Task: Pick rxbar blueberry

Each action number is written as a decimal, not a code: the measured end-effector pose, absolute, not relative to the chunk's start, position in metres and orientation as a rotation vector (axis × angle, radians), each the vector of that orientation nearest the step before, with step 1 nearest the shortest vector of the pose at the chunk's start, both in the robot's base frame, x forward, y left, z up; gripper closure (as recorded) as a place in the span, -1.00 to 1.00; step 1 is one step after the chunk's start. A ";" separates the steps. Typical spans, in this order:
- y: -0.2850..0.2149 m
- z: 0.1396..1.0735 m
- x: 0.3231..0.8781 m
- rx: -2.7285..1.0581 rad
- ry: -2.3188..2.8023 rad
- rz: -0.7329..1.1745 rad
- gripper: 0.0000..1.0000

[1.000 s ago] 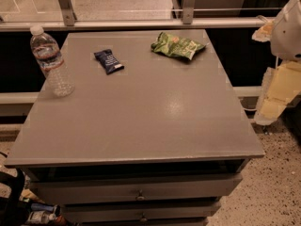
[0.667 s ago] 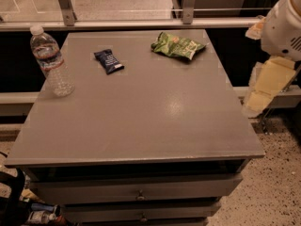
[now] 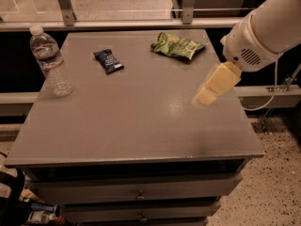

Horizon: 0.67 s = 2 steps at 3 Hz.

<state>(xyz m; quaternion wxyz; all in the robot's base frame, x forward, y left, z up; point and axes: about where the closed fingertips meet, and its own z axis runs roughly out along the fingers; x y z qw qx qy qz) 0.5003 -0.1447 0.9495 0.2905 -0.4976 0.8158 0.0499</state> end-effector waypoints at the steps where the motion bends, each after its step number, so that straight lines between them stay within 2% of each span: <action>1: -0.116 0.920 0.519 -1.169 2.160 0.279 -1.00; 2: -0.087 0.906 0.557 -1.033 2.101 0.350 -1.00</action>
Offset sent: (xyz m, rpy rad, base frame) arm 0.1706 0.0739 0.0014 0.5497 -0.4248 -0.3019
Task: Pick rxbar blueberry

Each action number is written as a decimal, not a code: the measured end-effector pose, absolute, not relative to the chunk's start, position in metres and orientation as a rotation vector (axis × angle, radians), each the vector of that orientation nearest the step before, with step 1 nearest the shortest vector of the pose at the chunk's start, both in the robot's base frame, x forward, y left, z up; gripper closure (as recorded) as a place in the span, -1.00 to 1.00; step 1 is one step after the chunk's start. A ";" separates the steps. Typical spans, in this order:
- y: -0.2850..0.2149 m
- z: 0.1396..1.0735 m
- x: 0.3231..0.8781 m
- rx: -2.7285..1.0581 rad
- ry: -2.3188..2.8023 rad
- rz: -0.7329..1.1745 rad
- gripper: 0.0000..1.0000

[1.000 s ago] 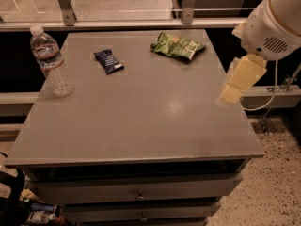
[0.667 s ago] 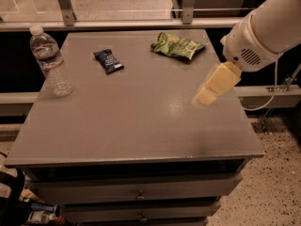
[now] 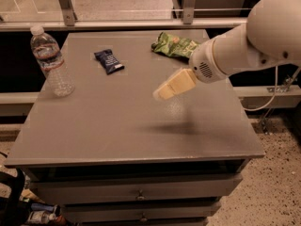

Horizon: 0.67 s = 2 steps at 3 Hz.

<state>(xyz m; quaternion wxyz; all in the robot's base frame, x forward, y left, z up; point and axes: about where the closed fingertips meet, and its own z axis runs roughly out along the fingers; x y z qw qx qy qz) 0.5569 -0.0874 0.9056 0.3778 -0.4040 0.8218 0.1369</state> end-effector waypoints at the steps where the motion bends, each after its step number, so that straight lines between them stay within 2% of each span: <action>1: -0.075 0.921 0.603 -0.923 1.991 0.321 -1.00; 2: -0.076 0.939 0.618 -0.865 1.925 0.286 -1.00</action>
Offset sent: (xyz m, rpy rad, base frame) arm 0.0373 0.0113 0.0110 0.0596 -0.0957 -0.0492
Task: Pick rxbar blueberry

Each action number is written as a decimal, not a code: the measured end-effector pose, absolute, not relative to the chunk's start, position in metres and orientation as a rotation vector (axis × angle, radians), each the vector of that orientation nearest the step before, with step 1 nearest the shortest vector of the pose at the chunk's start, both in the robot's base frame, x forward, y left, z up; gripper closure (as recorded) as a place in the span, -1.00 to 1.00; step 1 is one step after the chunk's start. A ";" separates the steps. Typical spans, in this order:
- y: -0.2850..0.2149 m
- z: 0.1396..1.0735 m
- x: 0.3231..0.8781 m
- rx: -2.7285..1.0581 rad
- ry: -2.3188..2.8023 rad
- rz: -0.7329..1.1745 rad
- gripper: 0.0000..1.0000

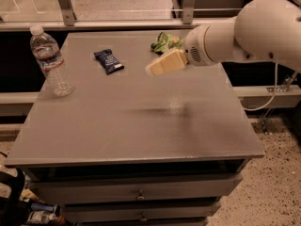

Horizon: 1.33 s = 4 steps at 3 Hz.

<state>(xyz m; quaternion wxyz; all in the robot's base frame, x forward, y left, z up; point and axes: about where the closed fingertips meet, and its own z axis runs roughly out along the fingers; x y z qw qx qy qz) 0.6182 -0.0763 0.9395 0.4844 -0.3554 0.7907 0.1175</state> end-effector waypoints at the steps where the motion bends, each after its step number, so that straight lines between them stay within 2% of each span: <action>1: -0.071 0.939 0.621 -0.872 1.915 0.300 -1.00; 2: -0.043 0.934 0.636 -0.890 1.889 0.307 -1.00; 4: 0.044 0.921 0.679 -0.886 1.794 0.334 -1.00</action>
Offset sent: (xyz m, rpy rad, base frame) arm 0.0532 0.1012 -0.0137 0.0107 -0.0651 0.0916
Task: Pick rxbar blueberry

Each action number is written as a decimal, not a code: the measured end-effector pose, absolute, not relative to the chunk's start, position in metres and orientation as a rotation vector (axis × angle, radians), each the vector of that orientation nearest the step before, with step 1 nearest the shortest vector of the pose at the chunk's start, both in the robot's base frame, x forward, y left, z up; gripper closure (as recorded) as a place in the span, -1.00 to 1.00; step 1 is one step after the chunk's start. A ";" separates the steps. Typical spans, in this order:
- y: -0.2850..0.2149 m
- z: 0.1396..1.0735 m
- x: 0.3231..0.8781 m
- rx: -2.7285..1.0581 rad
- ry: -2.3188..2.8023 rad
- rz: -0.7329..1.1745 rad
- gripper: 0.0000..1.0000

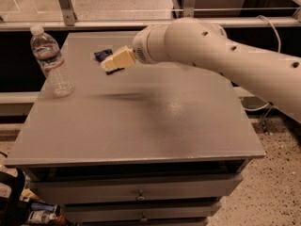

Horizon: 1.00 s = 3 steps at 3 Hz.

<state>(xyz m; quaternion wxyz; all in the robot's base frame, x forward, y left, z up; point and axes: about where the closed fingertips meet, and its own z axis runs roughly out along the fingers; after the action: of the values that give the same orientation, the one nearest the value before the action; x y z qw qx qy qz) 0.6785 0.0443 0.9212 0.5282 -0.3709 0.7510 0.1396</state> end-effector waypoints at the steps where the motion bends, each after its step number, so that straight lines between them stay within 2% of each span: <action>1: 0.088 0.899 0.706 -0.845 1.775 0.458 -1.00; 3: 0.110 0.844 0.723 -0.762 1.862 0.646 -1.00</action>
Offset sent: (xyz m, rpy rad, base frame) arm 0.0578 0.0716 -0.0666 0.2710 0.1665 0.0489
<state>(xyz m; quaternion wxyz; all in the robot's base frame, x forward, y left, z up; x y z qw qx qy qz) 0.7232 0.1096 0.8436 0.4920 -0.3140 0.7671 0.2663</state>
